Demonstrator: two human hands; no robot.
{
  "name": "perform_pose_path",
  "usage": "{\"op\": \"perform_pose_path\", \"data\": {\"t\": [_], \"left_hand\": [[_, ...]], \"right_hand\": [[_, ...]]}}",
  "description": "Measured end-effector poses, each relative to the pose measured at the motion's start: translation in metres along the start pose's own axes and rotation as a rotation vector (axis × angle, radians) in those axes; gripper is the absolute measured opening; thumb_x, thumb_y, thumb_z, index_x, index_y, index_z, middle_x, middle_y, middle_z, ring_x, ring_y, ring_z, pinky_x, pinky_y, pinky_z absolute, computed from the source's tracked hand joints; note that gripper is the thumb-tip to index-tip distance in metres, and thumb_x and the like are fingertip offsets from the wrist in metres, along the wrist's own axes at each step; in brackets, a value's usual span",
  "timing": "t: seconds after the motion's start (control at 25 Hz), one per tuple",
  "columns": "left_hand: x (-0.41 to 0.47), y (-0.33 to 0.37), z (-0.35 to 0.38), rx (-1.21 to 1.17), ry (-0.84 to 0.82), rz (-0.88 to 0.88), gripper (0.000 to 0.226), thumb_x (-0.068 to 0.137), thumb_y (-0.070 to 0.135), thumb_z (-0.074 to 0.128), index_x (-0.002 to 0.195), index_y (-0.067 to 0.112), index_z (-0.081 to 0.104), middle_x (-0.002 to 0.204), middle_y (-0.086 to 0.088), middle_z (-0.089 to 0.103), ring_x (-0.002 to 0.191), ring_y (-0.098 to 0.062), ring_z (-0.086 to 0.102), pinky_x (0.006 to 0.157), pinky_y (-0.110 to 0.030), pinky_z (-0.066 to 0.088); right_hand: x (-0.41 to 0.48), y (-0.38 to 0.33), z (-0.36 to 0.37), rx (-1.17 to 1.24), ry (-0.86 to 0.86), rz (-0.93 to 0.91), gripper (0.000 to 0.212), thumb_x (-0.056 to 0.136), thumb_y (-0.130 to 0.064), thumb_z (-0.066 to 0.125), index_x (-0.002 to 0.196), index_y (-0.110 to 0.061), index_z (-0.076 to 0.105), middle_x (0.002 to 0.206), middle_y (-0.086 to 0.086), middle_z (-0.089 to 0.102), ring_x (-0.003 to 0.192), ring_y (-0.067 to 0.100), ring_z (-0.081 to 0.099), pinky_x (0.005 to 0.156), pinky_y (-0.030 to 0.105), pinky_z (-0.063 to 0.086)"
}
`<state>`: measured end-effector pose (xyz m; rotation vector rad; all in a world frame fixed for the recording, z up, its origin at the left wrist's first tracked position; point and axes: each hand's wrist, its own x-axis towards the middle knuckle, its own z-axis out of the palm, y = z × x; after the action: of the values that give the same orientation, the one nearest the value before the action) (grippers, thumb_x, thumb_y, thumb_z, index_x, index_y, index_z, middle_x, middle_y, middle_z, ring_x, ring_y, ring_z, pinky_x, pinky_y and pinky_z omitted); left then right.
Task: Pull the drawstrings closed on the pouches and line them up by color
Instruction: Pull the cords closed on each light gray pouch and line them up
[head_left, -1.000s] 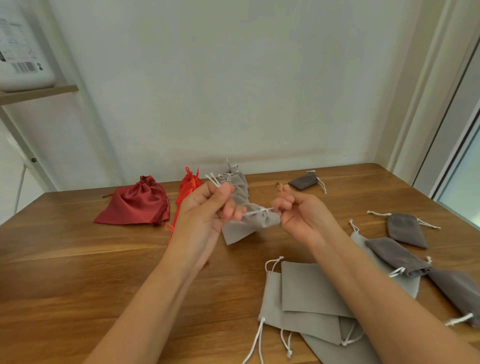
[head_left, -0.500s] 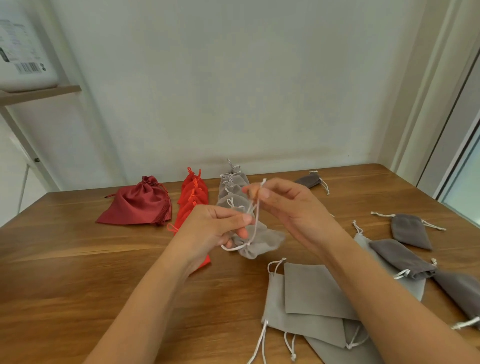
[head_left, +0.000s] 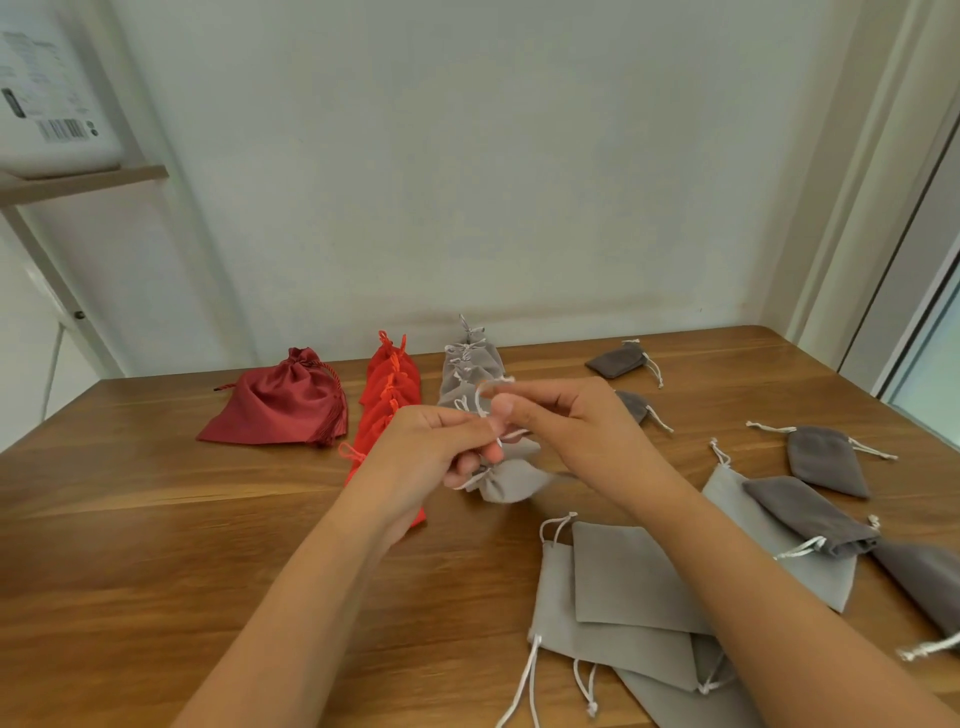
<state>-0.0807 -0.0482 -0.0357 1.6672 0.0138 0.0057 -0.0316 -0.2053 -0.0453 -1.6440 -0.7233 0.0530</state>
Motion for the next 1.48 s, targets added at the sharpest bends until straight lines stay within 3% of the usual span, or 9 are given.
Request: {"op": "perform_pose_path", "data": {"t": [0.12, 0.24, 0.44, 0.64, 0.8, 0.96, 1.2, 1.36, 1.48], "left_hand": [[0.005, -0.002, -0.004, -0.024, 0.088, -0.020, 0.023, 0.087, 0.014, 0.063, 0.067, 0.005, 0.071, 0.052, -0.001, 0.058, 0.046, -0.008, 0.041, 0.044, -0.014, 0.033], [0.005, -0.004, -0.004, -0.012, 0.076, -0.008, 0.022, 0.089, 0.013, 0.061, 0.071, 0.007, 0.073, 0.062, -0.003, 0.067, 0.052, -0.006, 0.048, 0.050, -0.014, 0.038], [0.006, -0.006, -0.006, 0.032, 0.055, 0.025, 0.022, 0.081, 0.026, 0.065, 0.068, 0.011, 0.076, 0.076, -0.007, 0.072, 0.079, -0.016, 0.057, 0.083, -0.028, 0.044], [0.007, -0.006, -0.009, -0.015, 0.045, 0.034, 0.027, 0.072, 0.034, 0.065, 0.067, 0.010, 0.076, 0.074, -0.006, 0.072, 0.078, -0.017, 0.056, 0.082, -0.029, 0.044], [0.006, -0.003, -0.012, -0.027, 0.005, 0.030, 0.026, 0.078, 0.027, 0.064, 0.069, 0.006, 0.074, 0.084, -0.005, 0.075, 0.077, -0.011, 0.063, 0.072, -0.018, 0.048], [0.006, -0.002, -0.014, -0.059, 0.003, 0.012, 0.019, 0.077, 0.023, 0.063, 0.074, 0.010, 0.076, 0.085, -0.001, 0.075, 0.070, -0.005, 0.056, 0.066, -0.014, 0.044], [0.005, 0.002, -0.018, -0.244, 0.039, -0.007, 0.020, 0.069, 0.014, 0.063, 0.082, 0.002, 0.071, 0.075, 0.005, 0.073, 0.062, 0.001, 0.062, 0.069, -0.020, 0.039], [0.002, 0.006, -0.015, -0.208, 0.014, 0.139, 0.011, 0.064, 0.008, 0.069, 0.069, 0.014, 0.077, 0.075, -0.001, 0.073, 0.073, -0.007, 0.067, 0.067, -0.016, 0.050], [-0.001, 0.007, -0.012, 0.045, 0.041, 0.236, 0.012, 0.070, 0.001, 0.074, 0.079, 0.009, 0.075, 0.081, -0.007, 0.074, 0.080, -0.012, 0.069, 0.072, -0.013, 0.051]], "right_hand": [[0.000, 0.004, -0.002, -0.236, -0.006, -0.066, 0.047, 0.076, -0.036, 0.070, 0.121, -0.024, 0.065, 0.095, -0.008, 0.073, 0.088, 0.000, 0.065, 0.082, 0.016, 0.051], [0.004, 0.014, 0.000, -0.474, 0.035, -0.321, 0.033, 0.083, -0.025, 0.069, 0.114, -0.015, 0.069, 0.095, 0.000, 0.073, 0.087, 0.009, 0.066, 0.079, 0.025, 0.051], [0.009, 0.018, -0.003, -0.764, 0.101, -0.626, 0.034, 0.086, -0.029, 0.052, 0.102, -0.011, 0.074, 0.080, 0.005, 0.070, 0.071, 0.018, 0.067, 0.062, 0.024, 0.051], [0.008, 0.014, -0.001, -0.954, 0.127, -0.724, 0.024, 0.083, -0.022, 0.059, 0.094, -0.009, 0.076, 0.072, 0.007, 0.067, 0.059, 0.023, 0.064, 0.044, 0.034, 0.052], [0.002, 0.004, -0.004, -0.771, 0.274, -0.536, 0.025, 0.089, -0.027, 0.053, 0.090, -0.015, 0.075, 0.077, -0.001, 0.067, 0.069, 0.013, 0.062, 0.059, 0.031, 0.052], [0.002, -0.006, -0.015, -0.236, 0.432, -0.185, 0.014, 0.092, -0.015, 0.059, 0.086, -0.019, 0.071, 0.080, -0.009, 0.068, 0.079, 0.006, 0.061, 0.073, 0.027, 0.050], [-0.002, -0.016, -0.015, 0.524, -0.027, -0.061, 0.015, 0.092, -0.015, 0.049, 0.085, -0.006, 0.059, 0.091, 0.013, 0.073, 0.083, 0.019, 0.069, 0.077, 0.024, 0.055], [-0.003, -0.017, -0.020, 0.451, -0.129, -0.073, 0.030, 0.094, -0.022, 0.049, 0.073, -0.012, 0.068, 0.083, 0.011, 0.072, 0.076, 0.019, 0.066, 0.073, 0.026, 0.050], [-0.002, -0.015, -0.021, 0.176, 0.054, -0.067, 0.035, 0.093, -0.039, 0.054, 0.071, -0.017, 0.070, 0.086, 0.005, 0.072, 0.084, 0.019, 0.064, 0.083, 0.033, 0.044]]}}
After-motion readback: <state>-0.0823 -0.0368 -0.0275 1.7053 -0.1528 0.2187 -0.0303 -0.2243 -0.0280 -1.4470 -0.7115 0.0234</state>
